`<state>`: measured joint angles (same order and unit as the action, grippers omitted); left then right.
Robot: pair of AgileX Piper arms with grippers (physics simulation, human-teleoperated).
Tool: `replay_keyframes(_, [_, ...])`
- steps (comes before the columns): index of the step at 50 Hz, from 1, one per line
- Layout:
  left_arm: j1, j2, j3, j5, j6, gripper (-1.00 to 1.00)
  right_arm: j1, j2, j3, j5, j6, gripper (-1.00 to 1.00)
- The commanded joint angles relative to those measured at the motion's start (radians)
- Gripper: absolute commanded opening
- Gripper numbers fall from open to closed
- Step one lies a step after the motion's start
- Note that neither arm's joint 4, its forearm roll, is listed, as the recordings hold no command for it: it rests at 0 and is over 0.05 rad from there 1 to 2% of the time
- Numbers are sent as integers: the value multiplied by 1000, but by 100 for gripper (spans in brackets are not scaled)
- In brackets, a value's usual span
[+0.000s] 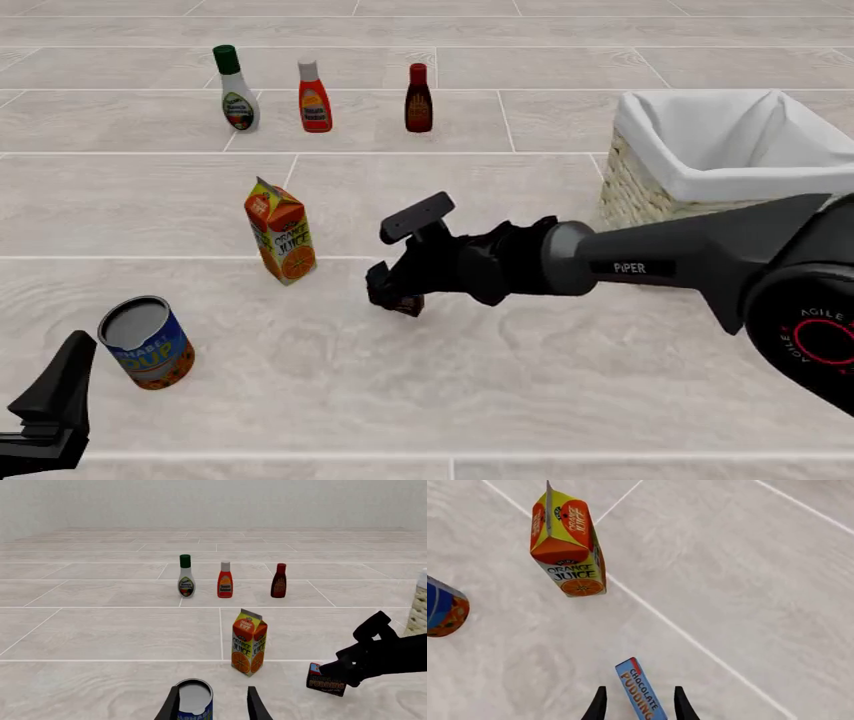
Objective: Pick the chocolate pudding and place it in the basket.
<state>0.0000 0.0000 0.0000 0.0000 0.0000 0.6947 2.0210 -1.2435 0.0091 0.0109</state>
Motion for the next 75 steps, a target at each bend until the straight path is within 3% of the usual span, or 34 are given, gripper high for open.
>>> replay_keyframes(1, [0,0,0,0,0,100,0,18,3,-10,12,100])
replay_keyframes(63, [0,0,0,0,0,100,12,32,74,-90,45,100])
replay_keyframes(64, [0,0,0,0,0,100,14,27,78,-93,43,-100])
replay_keyframes(75, [0,0,0,0,0,100,30,-17,114,-124,21,-100])
